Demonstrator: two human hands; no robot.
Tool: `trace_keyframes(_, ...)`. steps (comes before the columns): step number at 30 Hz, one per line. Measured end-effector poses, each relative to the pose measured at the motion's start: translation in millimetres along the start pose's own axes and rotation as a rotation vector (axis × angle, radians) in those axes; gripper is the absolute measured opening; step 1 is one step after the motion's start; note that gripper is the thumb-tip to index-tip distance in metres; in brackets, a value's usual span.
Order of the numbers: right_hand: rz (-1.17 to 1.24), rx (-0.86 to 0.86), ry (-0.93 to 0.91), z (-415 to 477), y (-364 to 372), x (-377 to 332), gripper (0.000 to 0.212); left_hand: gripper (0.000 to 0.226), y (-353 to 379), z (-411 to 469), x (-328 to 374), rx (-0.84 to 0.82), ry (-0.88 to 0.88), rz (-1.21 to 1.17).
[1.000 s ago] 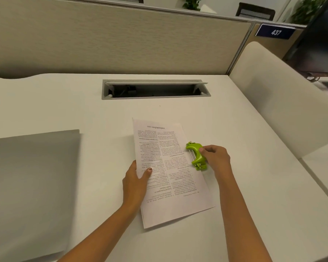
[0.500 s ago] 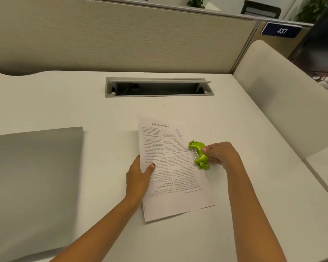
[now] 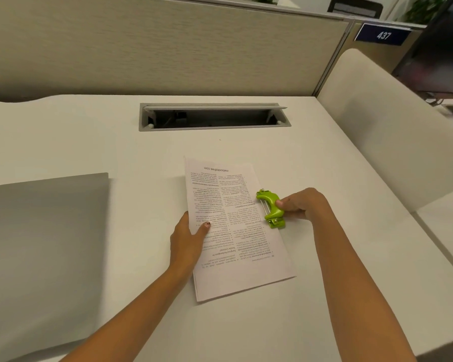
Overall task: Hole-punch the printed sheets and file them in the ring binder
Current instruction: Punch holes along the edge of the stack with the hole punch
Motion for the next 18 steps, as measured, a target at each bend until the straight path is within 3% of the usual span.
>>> trace_keyframes(18,-0.111,-0.022,-0.029,3,0,-12,0.016,0.041,1,-3,3,0.002,-0.012,-0.002)
Point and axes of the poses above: each hand's wrist, its own z-axis towards the middle knuckle, its own y-axis out of the palm, x = y × z, the point moved 4 cm from there along z, towards the middle knuckle, and after that the axes turned 14 degrees about -y, right-handed, at the moved point
